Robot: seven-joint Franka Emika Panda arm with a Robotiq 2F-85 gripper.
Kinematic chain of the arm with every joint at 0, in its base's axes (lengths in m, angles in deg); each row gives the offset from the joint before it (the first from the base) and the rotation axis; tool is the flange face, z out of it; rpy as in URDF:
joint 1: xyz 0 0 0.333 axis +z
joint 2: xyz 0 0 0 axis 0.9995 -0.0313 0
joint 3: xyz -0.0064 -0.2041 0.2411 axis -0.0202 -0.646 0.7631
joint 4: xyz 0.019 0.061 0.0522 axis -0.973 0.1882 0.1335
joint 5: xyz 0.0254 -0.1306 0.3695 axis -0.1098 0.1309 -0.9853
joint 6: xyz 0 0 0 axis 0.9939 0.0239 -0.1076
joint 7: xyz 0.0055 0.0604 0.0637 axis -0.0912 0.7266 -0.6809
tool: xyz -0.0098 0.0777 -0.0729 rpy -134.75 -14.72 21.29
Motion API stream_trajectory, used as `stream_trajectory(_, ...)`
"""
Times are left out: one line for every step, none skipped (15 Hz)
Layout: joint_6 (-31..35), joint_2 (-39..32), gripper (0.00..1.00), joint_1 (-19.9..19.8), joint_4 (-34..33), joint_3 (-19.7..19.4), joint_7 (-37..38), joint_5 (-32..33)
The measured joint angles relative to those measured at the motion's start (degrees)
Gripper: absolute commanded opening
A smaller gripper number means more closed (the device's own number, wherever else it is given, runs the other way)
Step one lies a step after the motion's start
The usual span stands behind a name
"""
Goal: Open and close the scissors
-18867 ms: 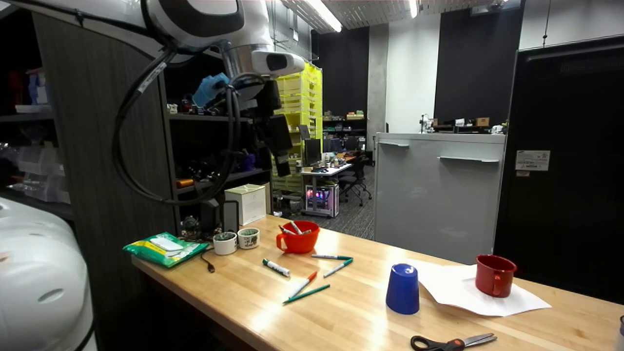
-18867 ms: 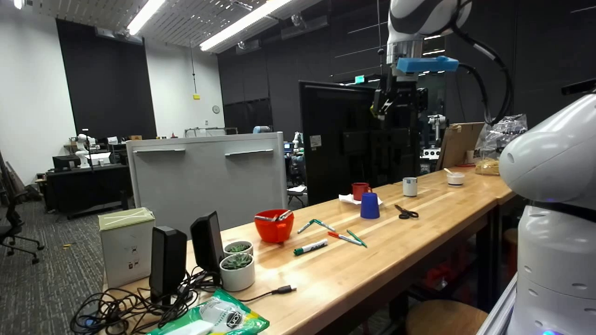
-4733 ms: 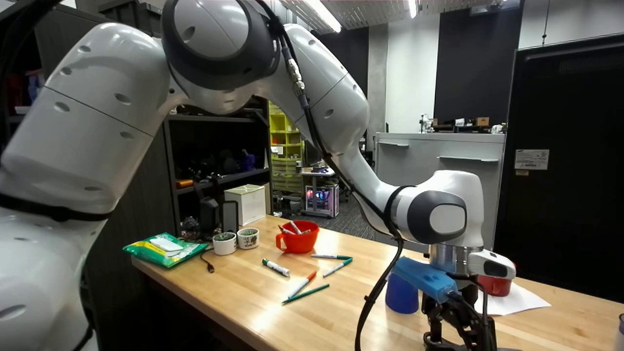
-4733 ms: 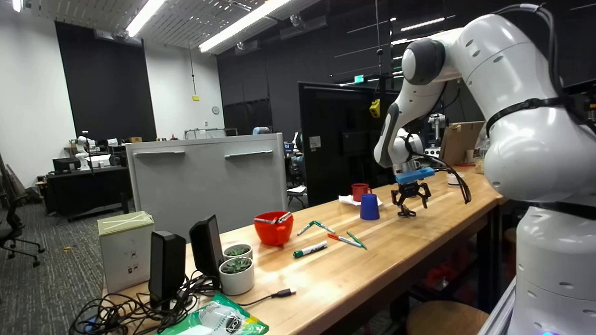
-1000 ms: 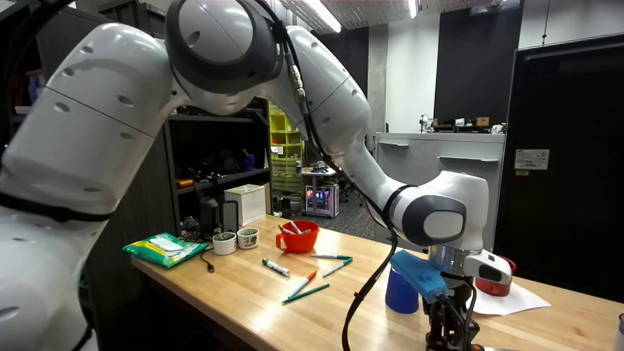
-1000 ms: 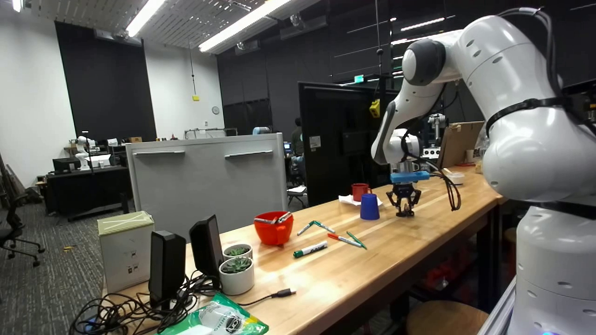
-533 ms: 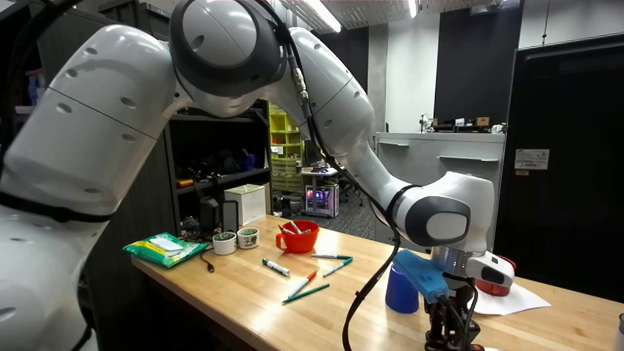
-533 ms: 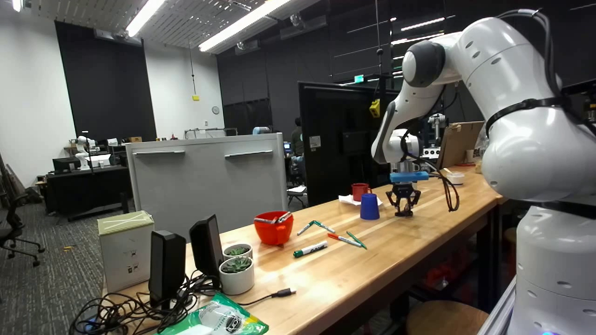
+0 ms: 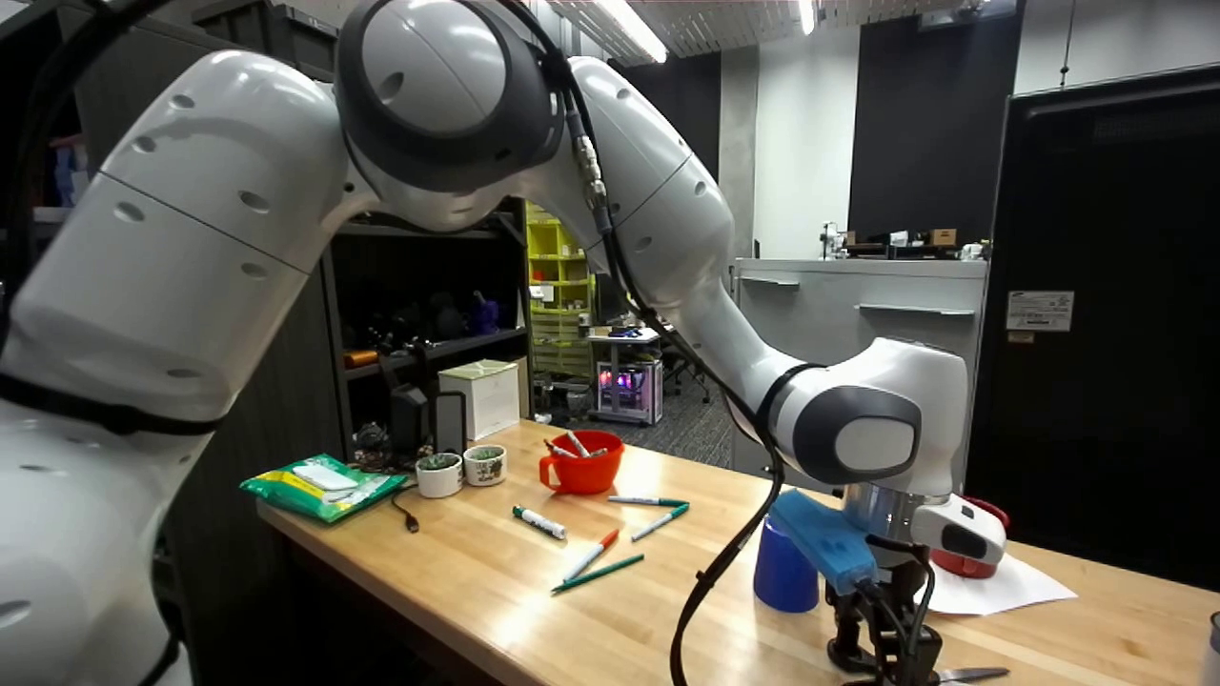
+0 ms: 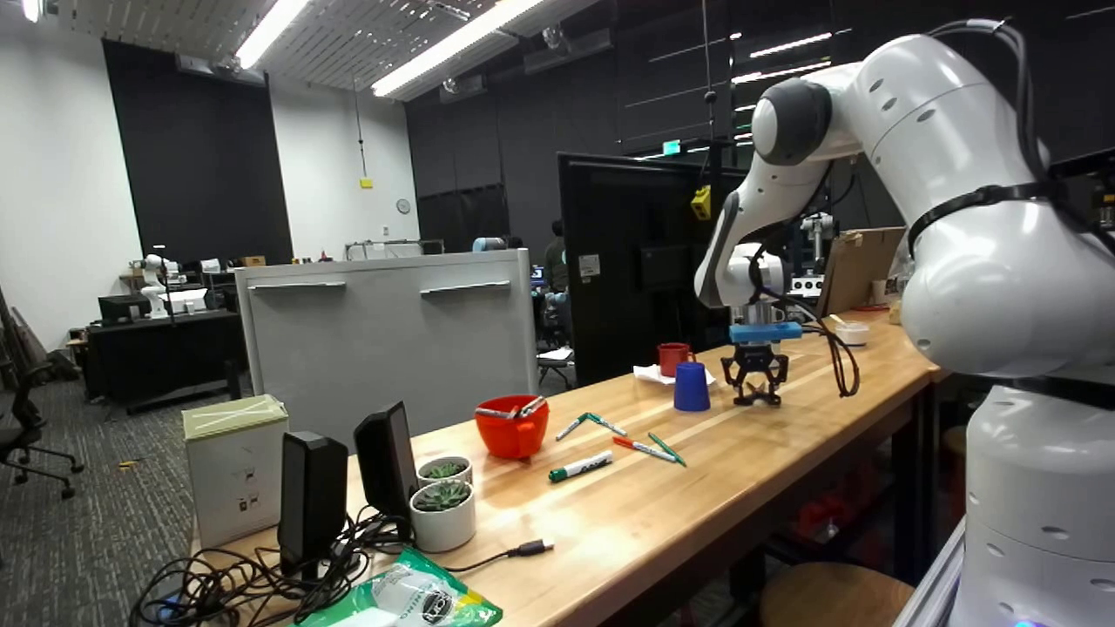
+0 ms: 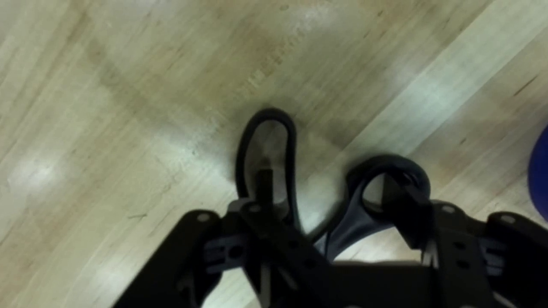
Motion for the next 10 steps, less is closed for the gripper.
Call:
stream_trajectory(0.01, -0.13, 1.0, 0.01, -0.01, 0.01, 0.0, 0.0)
stream_trajectory(0.02, -0.28, 1.0, 0.01, -0.02, 0.03, 0.0, 0.0)
stream_trajectory(0.03, -0.43, 1.0, 0.01, -0.04, 0.05, 0.0, 0.0)
stream_trajectory(0.04, -0.59, 1.0, 0.01, -0.05, 0.08, 0.0, 0.0)
stream_trajectory(0.05, -0.72, 1.0, 0.01, -0.05, 0.13, 0.0, 0.0)
stream_trajectory(0.05, -0.76, 1.0, 0.01, -0.08, 0.13, 0.0, 0.0)
stream_trajectory(0.05, -0.76, 0.95, 0.01, -0.08, 0.14, 0.0, 0.0)
stream_trajectory(0.05, -0.76, 0.74, 0.01, -0.08, 0.14, 0.0, 0.0)
stream_trajectory(0.05, -0.76, 0.71, 0.01, -0.1, 0.14, 0.0, 0.0)
stream_trajectory(0.05, -0.75, 0.7, 0.01, -0.23, 0.18, 0.0, 0.0)
